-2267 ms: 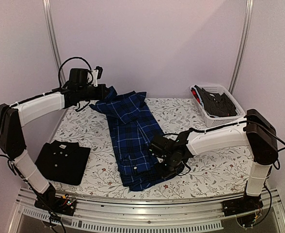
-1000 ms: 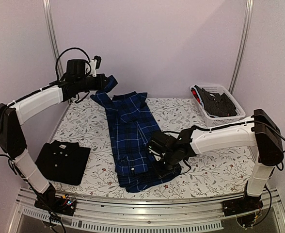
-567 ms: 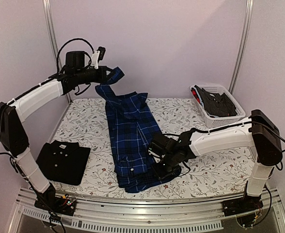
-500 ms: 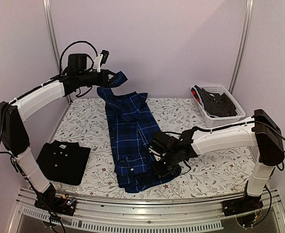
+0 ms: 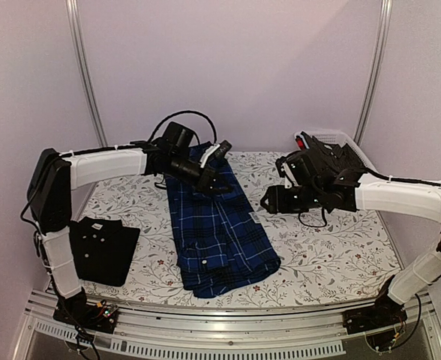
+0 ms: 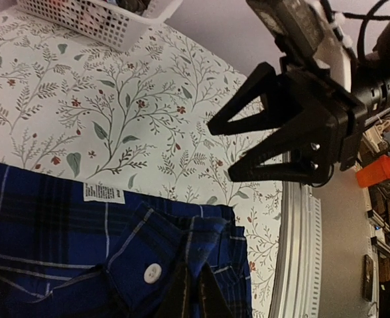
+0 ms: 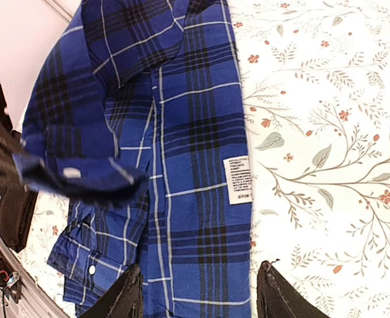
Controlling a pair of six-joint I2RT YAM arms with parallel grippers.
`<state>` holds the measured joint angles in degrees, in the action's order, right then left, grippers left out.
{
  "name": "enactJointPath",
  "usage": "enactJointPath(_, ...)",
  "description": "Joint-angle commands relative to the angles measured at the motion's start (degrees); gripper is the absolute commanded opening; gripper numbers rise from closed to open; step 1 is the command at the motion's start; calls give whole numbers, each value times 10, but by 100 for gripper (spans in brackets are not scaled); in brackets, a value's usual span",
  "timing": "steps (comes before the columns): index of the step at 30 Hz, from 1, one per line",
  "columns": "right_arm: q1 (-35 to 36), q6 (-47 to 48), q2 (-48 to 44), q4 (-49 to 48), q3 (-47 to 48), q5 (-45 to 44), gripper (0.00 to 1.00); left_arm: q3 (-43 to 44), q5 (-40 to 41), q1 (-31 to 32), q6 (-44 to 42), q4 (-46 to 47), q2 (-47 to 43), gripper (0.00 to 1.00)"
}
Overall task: Fold and stack the long sleeve shirts
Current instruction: Fold the sleeve of the rectangle-folded shirt.
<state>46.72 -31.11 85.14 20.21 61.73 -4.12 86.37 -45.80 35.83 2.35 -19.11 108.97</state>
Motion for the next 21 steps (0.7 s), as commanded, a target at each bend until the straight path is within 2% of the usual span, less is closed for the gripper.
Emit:
enactJointPath(1,-22,-5,5,-68,-31,32,58,7,-14,44,-35,-48,34,7)
enactJointPath(4,-29,1,29,-78,-29,35,58,19,1,59,-44,-69,49,15)
enactJointPath(7,-29,9,55,-84,-26,59,58,1,27,59,-26,-42,28,44)
enactJointPath(11,-29,16,86,-88,-16,90,58,-53,86,44,34,40,-32,58)
enactJointPath(13,-28,21,101,-85,-8,108,52,-93,108,24,76,84,-62,59)
enactJointPath(15,-23,29,120,-79,4,120,48,-124,163,-5,130,122,-90,58)
enactJointPath(19,-5,47,151,-65,27,128,46,-158,240,-54,191,122,-108,56)
enactJointPath(21,0,55,172,-61,39,127,44,-174,252,-78,217,119,-108,55)
